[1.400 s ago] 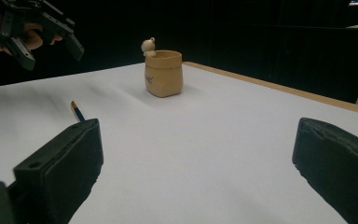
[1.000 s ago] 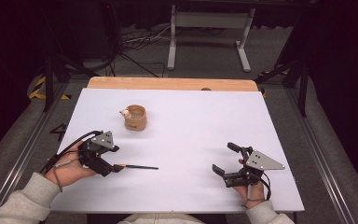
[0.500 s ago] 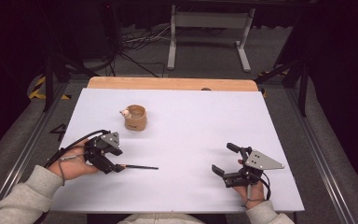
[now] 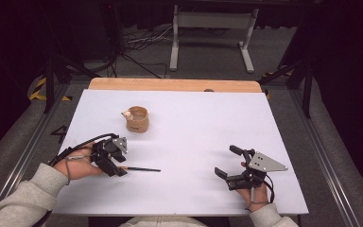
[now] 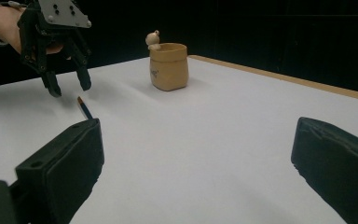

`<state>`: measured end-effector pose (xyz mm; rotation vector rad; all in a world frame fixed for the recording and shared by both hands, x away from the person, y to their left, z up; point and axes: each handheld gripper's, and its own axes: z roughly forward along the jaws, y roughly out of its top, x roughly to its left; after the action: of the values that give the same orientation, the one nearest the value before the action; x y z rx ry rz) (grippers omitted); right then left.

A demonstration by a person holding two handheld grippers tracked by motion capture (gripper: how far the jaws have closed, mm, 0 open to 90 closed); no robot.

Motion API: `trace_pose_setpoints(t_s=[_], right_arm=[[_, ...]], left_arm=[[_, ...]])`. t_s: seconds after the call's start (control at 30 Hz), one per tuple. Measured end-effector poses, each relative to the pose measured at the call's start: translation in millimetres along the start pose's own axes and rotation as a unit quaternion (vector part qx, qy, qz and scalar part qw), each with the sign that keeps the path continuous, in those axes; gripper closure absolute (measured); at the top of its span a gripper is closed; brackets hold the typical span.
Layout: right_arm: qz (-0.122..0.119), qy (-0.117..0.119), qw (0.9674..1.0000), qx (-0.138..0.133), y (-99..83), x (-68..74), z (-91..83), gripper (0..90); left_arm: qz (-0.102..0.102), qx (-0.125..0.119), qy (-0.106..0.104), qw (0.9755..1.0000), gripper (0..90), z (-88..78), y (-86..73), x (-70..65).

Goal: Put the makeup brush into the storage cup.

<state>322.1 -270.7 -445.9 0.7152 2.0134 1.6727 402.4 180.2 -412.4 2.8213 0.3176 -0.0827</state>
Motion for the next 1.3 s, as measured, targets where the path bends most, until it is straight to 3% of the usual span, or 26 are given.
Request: trace_pose_setpoints(t_s=[0.2,0.73,0.93,1.3], right_arm=[[0.002,0.001,1.0000,0.001,-0.6,-0.3,0.6,2.9],[0.002,0.007,1.0000,0.003,-1.2,-0.1,1.3,3.0],[0.002,0.008,1.0000,0.004,-1.4,-0.2,1.5,3.0],[0.000,0.010,0.9999,0.005,-1.5,-0.2,1.7,3.0]], left_arm=[[0.005,0.023,-0.006,0.9997,48.1,4.4,3.3,0.2],[0.019,0.038,-0.003,0.9991,68.2,9.9,5.3,2.4],[0.028,0.050,-0.005,0.9983,72.0,15.3,4.2,3.0],[0.038,0.042,0.005,0.9984,82.1,15.4,2.2,5.1]])
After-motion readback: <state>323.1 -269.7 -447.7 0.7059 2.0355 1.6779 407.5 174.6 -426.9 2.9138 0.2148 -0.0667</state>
